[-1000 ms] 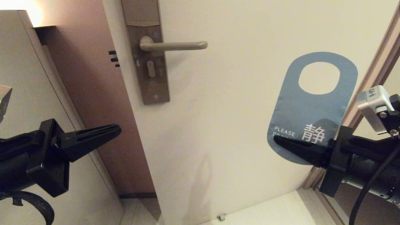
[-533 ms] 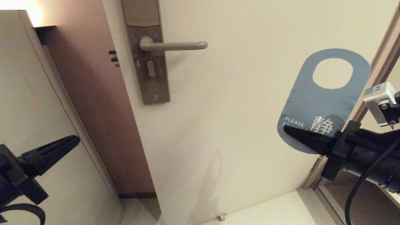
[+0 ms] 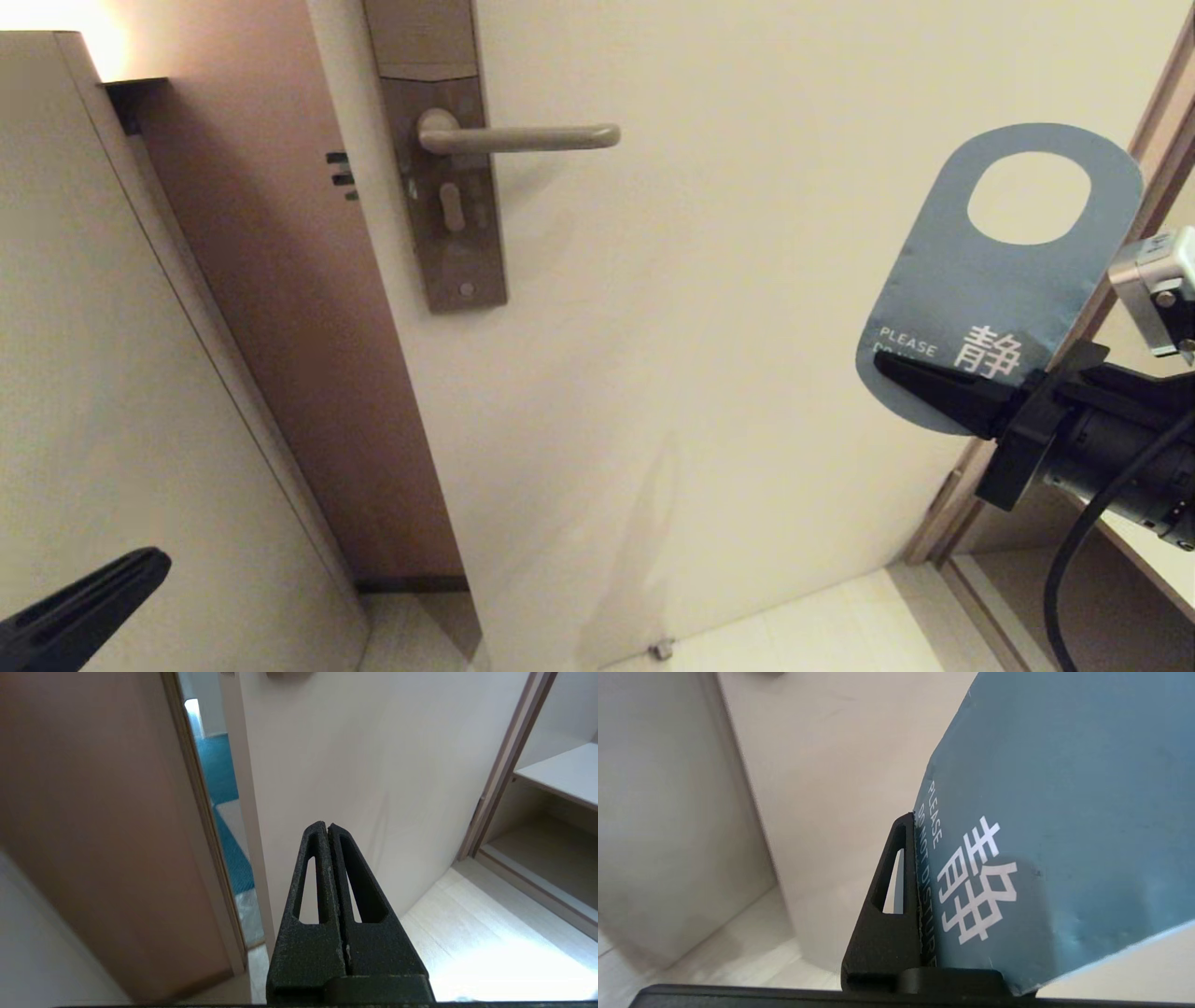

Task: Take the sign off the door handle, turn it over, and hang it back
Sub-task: Hang the sign back with the other side facing out

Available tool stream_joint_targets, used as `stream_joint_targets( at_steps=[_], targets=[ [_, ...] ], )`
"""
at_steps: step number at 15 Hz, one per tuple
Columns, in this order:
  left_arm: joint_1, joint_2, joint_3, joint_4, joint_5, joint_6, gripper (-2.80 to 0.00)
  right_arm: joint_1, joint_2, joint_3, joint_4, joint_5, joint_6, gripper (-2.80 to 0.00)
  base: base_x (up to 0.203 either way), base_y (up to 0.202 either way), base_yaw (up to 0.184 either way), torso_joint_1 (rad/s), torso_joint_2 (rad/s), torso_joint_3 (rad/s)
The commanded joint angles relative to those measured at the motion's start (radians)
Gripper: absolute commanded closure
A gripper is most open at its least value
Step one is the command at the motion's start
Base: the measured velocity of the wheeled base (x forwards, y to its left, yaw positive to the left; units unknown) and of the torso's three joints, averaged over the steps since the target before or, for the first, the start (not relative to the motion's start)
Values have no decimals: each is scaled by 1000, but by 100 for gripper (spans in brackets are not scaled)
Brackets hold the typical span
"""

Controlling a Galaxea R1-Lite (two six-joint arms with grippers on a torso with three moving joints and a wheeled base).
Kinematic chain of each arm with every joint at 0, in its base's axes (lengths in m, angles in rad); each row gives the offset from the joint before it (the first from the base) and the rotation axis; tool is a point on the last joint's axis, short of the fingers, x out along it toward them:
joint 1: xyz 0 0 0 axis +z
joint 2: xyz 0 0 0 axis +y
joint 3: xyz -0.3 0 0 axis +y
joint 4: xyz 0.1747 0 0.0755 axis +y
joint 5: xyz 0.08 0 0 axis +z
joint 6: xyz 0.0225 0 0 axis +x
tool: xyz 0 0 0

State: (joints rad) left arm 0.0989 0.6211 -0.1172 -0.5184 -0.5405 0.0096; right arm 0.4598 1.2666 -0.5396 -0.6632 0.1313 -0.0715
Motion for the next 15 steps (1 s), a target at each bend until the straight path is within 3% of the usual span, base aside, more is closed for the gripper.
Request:
stream_joint_targets(
  at_steps=[1, 2, 4, 5, 9, 15],
  targets=[
    [-1, -186, 2, 119, 15, 2, 0, -19, -14, 1, -4, 2, -2, 0, 0, 0, 0, 0, 0, 0],
    [-14, -233, 3, 202, 61, 8, 0, -22, -20, 3, -4, 2, -2, 0, 0, 0, 0, 0, 0, 0],
    [-87, -249, 12, 245, 228, 25, 0, -39, -37, 16, -4, 2, -2, 0, 0, 0, 0, 0, 0, 0],
    [-101, -250, 34, 246, 257, 40, 0, -41, -45, 24, -4, 2, -1, 0, 0, 0, 0, 0, 0, 0],
    [-101, -293, 93, 245, 267, 57, 0, -55, -85, 86, -4, 1, -1, 0, 0, 0, 0, 0, 0, 0],
    [9, -295, 117, 289, 269, 48, 0, -55, -73, 96, -4, 1, -4, 0, 0, 0, 0, 0, 0, 0]
  ],
)
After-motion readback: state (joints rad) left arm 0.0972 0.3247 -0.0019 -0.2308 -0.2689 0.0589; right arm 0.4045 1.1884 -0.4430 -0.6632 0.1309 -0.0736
